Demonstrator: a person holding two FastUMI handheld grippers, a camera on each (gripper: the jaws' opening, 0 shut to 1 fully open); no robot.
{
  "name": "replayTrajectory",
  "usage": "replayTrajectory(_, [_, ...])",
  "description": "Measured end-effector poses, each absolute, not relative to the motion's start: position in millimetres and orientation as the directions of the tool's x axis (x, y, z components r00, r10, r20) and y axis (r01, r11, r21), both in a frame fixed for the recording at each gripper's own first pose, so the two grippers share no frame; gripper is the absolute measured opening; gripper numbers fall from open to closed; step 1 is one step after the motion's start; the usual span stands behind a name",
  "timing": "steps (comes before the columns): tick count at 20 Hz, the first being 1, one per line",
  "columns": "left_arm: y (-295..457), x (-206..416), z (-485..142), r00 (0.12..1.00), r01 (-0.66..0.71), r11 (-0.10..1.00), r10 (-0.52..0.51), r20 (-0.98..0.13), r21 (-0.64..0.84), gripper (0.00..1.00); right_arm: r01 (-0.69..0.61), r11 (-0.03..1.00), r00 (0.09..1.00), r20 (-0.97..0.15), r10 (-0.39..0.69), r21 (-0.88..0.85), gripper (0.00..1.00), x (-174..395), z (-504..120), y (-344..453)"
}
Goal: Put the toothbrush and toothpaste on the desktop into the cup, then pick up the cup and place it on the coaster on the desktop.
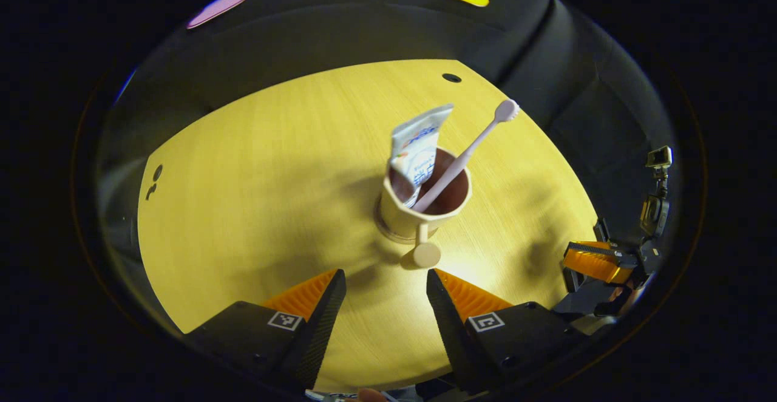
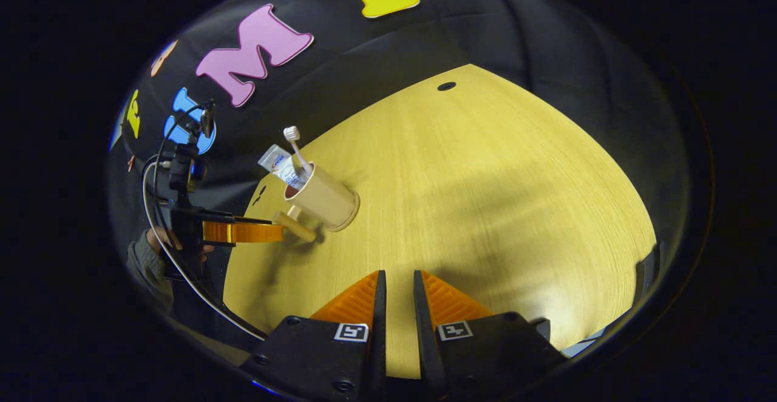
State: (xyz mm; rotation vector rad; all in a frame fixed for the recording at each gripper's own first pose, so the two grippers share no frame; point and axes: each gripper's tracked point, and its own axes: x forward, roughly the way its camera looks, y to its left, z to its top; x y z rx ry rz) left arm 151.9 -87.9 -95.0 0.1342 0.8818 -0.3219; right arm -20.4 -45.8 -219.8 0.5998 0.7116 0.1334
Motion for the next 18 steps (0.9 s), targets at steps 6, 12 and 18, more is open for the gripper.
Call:
replayTrajectory(6, [-38.0, 116.6, -91.7, 0.640, 0.220, 0.973, -0.196, -0.743, -0.067, 0.84, 0.003, 0.836, 0.722, -0.579, 0.378, 0.549, 0.27, -16.7, -216.5, -12.4])
replayTrajectory(12, [-2.1, 88.0, -92.6, 0.708, 0.093, 0.987, -0.157, -0.688, -0.129, 0.84, -0.063, 0.840, 0.691, -0.584, 0.426, 0.539, 0.27, -21.0, -212.3, 14.1])
replayTrajectory(18, [6.1, 66.9, -99.2, 0.766, 0.063, 0.984, -0.153, -0.624, -0.165, 0.84, -0.106, 0.839, 0.675, -0.581, 0.455, 0.534, 0.27, -23.4, -206.1, 31.1])
